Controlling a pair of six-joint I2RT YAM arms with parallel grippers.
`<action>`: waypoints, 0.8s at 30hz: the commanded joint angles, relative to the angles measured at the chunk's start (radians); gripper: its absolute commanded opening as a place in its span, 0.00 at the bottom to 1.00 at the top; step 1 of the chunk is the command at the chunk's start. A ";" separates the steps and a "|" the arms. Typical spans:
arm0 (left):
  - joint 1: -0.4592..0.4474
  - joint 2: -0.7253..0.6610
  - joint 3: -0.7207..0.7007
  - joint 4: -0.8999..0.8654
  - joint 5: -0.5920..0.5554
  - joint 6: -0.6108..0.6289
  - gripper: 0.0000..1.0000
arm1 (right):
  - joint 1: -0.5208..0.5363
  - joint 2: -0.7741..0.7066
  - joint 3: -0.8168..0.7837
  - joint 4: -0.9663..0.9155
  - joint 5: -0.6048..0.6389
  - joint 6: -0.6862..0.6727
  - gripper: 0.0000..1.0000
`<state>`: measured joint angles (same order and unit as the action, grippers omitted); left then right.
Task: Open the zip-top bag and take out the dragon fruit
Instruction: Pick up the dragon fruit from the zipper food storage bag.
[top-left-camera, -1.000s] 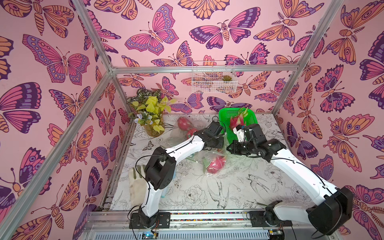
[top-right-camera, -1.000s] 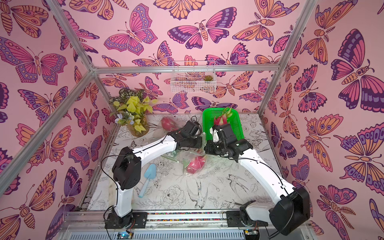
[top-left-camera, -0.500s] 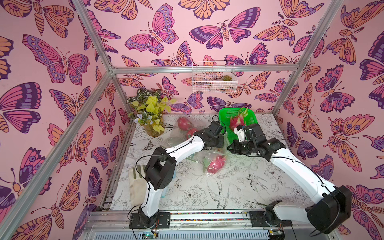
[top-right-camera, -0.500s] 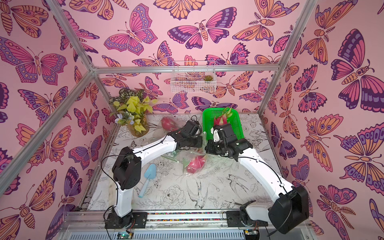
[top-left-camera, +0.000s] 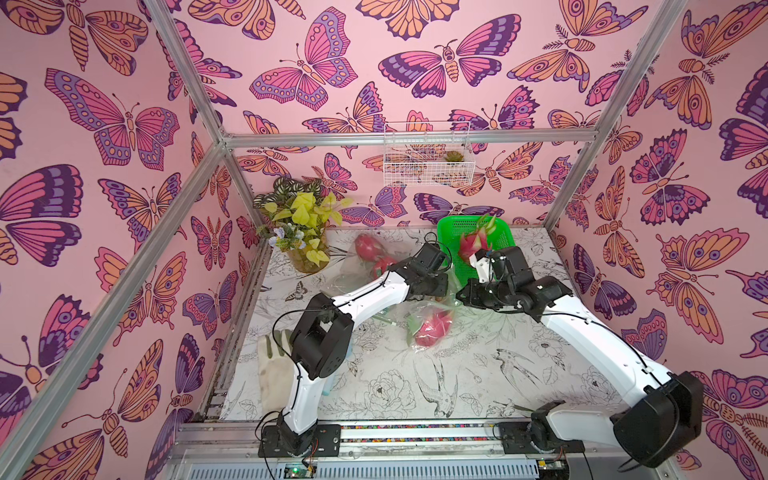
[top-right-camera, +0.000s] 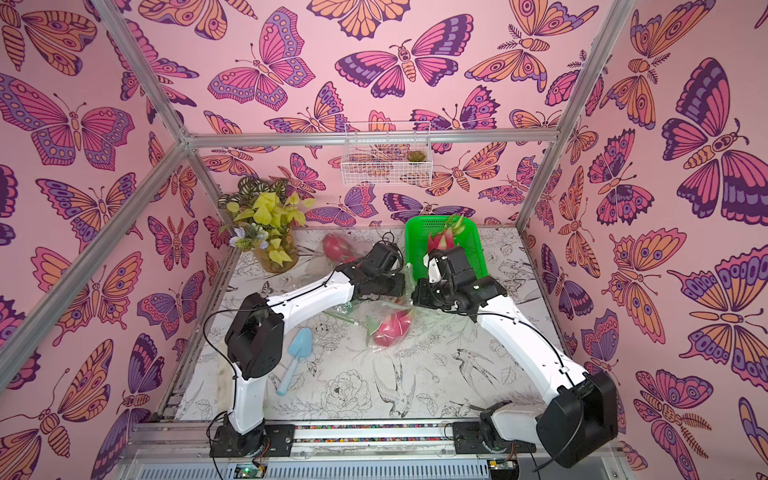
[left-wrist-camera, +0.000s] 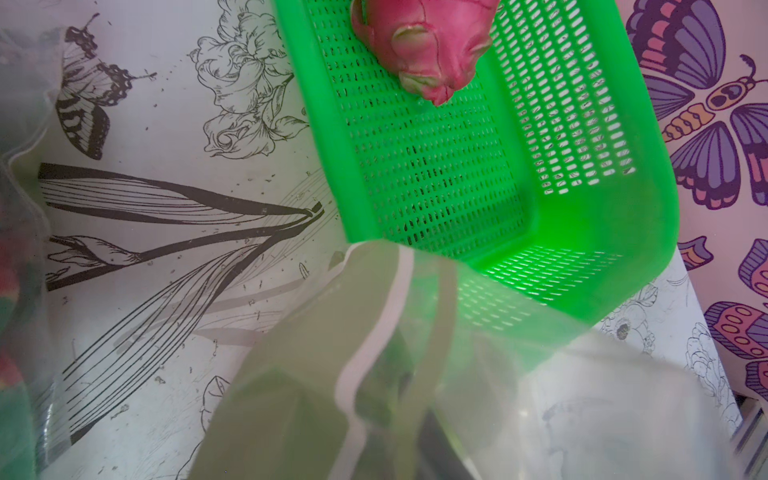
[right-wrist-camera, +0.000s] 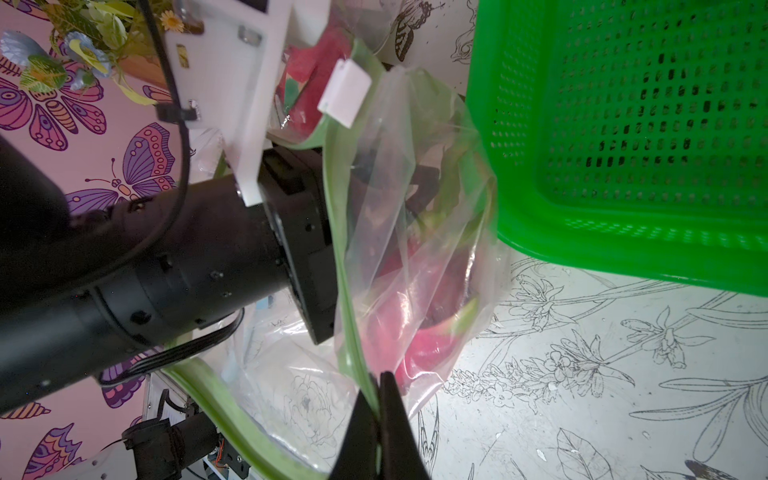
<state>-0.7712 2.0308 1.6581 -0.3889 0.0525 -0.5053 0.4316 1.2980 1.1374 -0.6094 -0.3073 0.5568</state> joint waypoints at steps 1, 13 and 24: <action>-0.002 0.024 -0.020 0.008 0.021 0.009 0.23 | -0.010 0.003 -0.005 -0.007 -0.001 0.005 0.00; -0.008 -0.069 -0.041 0.008 0.027 0.027 0.00 | -0.030 -0.014 -0.024 -0.006 -0.005 0.006 0.00; -0.031 -0.242 -0.091 0.005 0.046 0.053 0.00 | -0.033 -0.016 -0.014 -0.004 -0.015 0.017 0.00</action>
<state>-0.7948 1.8675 1.5810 -0.3927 0.0830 -0.4744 0.4072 1.2976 1.1187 -0.6090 -0.3157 0.5587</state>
